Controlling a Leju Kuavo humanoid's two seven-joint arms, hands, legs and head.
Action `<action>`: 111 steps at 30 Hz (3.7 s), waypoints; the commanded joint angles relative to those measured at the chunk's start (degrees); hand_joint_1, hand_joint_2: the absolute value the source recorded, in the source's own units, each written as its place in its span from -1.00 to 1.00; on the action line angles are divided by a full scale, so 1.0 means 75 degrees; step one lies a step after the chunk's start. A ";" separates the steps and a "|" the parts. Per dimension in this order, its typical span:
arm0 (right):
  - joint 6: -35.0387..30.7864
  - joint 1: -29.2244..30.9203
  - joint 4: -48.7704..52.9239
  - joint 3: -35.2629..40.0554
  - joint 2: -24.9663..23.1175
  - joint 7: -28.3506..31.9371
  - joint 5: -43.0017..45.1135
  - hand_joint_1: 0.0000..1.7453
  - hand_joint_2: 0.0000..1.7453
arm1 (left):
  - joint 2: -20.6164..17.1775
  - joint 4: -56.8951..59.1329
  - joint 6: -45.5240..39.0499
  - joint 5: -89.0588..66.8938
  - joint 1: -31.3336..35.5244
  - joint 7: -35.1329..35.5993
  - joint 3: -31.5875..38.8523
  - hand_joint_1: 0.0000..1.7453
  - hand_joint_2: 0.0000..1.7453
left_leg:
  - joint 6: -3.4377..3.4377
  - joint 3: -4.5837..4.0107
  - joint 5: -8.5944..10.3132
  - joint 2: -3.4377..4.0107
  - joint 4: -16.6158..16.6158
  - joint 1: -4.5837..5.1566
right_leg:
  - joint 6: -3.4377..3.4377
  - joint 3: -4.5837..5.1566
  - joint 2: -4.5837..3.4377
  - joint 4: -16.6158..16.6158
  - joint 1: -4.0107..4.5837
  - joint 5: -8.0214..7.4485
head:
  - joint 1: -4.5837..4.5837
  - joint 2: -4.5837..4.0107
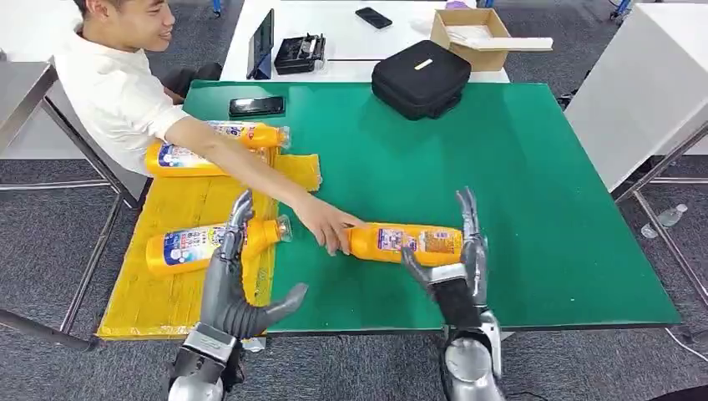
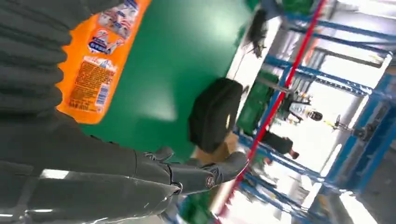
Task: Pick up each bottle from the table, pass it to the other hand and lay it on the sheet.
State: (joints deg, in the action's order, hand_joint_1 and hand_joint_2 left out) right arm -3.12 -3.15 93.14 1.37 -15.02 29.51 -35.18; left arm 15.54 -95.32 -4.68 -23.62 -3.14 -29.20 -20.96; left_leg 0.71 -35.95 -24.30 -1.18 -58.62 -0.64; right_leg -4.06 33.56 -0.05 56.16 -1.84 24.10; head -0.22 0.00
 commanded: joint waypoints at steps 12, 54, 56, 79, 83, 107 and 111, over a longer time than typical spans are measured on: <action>0.0386 0.0049 0.0306 -0.1242 -0.0665 -0.0571 0.0498 -1.00 -1.00 | 0.0595 -0.0152 0.0227 0.0655 -0.0655 0.0498 0.0990 -1.00 1.00 | 0.0001 0.0019 -0.0007 0.0012 0.0002 -0.0007 | 0.0019 -0.0019 -0.0002 -0.0002 0.0011 0.0006 | 0.0000 0.0000; -0.1773 0.0831 -0.1797 0.1011 0.2322 -0.4234 -0.7309 -1.00 1.00 | 0.0595 0.1170 -0.1070 0.0123 0.0156 0.0990 0.0779 -1.00 1.00 | 0.0002 0.0018 -0.0002 0.0001 -0.0001 -0.0006 | 0.0020 -0.0023 0.0011 -0.0007 0.0011 0.0002 | -0.0006 0.0000; -0.1823 0.0989 -0.2194 0.0977 0.2389 -0.4223 -0.7309 -1.00 1.00 | 0.0595 0.1067 -0.1044 -0.0262 0.0203 0.0741 0.0590 -1.00 1.00 | 0.0005 0.0019 -0.0001 -0.0009 -0.0002 -0.0005 | 0.0022 -0.0027 0.0022 -0.0007 0.0011 0.0004 | -0.0003 0.0000; -0.1510 0.2755 -0.5899 0.1264 0.2129 -0.2339 -0.5826 -1.00 1.00 | 0.0595 0.0981 -0.0889 -0.0387 0.0417 0.0270 -0.0121 -1.00 1.00 | 0.0004 0.0033 -0.0008 0.0021 -0.0003 -0.0009 | 0.0027 -0.0035 -0.0006 -0.0008 0.0016 0.0000 | -0.0009 0.0000; -0.1529 0.2763 -0.5965 0.1346 0.2077 -0.2281 -0.5781 -1.00 1.00 | 0.0595 0.0975 -0.0824 -0.0342 0.0422 0.0362 -0.0199 -1.00 1.00 | 0.0005 0.0042 -0.0014 0.0019 -0.0006 -0.0010 | 0.0038 -0.0047 0.0002 -0.0007 0.0019 0.0007 | -0.0006 0.0000; -0.1254 0.3647 -0.7266 0.2126 0.2177 -0.2896 -0.5996 -1.00 1.00 | 0.0511 0.0900 -0.0858 -0.0677 0.0539 0.0565 -0.0323 -1.00 1.00 | 0.0003 0.0021 -0.0005 0.0017 -0.0007 -0.0008 | 0.0024 -0.0023 -0.0001 -0.0002 0.0013 0.0001 | -0.0009 0.0000; -0.1185 0.3787 -0.7345 0.2146 0.2149 -0.3165 -0.6147 -1.00 1.00 | 0.0504 0.0855 -0.0885 -0.0680 0.0525 0.0566 -0.0289 -1.00 1.00 | 0.0004 0.0021 0.0002 0.0009 -0.0006 -0.0005 | 0.0020 -0.0020 0.0008 -0.0001 0.0010 -0.0002 | -0.0009 0.0000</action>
State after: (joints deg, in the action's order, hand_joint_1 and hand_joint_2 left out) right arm -13.20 20.67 46.38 14.38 0.04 8.08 -79.74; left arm 16.94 -90.86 -10.99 -28.72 -1.44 -25.33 -21.55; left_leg 0.72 -35.85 -24.27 -1.11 -58.63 -0.65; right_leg -4.08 33.53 -0.08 56.17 -1.82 24.07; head -0.28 0.00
